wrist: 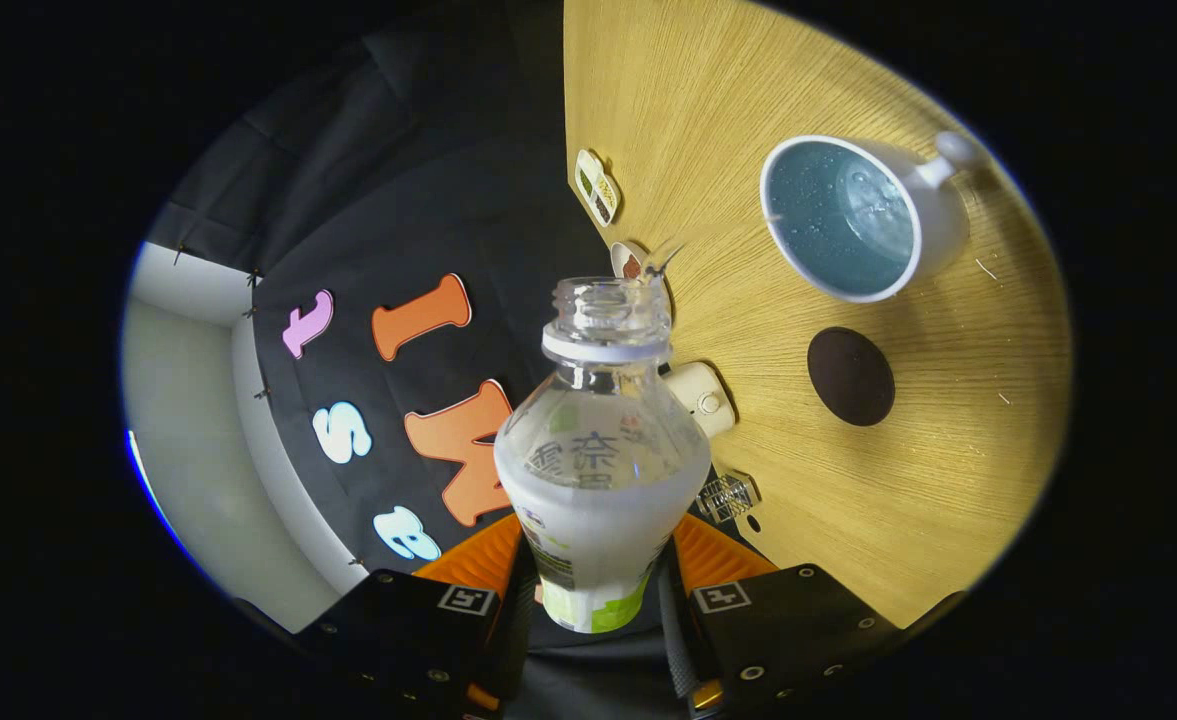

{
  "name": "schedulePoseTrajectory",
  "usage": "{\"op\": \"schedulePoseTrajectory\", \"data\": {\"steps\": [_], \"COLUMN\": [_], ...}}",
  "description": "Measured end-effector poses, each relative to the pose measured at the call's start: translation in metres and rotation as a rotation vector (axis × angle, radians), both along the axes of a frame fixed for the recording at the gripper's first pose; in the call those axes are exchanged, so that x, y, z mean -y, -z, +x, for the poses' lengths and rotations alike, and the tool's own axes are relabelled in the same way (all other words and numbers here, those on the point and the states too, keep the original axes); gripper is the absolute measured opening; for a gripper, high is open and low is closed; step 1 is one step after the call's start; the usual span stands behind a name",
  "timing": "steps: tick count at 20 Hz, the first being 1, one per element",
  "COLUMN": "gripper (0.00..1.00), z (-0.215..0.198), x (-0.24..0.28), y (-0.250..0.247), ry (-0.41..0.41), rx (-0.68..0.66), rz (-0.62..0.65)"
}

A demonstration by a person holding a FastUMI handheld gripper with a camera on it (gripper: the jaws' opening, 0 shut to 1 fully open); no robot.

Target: Take the bottle from table, then pour the juice into the cup, finally place the bottle on the coaster

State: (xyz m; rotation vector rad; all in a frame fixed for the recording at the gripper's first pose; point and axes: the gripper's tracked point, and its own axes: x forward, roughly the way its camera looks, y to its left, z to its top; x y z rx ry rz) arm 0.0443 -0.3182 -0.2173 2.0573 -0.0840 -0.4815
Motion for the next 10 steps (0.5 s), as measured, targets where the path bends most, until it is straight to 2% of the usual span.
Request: {"op": "schedulePoseTrajectory", "data": {"steps": [10], "gripper": [0.57], "z": [0.0019], "x": [0.0064], "y": [-0.0055], "ry": [0.029], "rx": [0.041], "rz": [0.048]}}
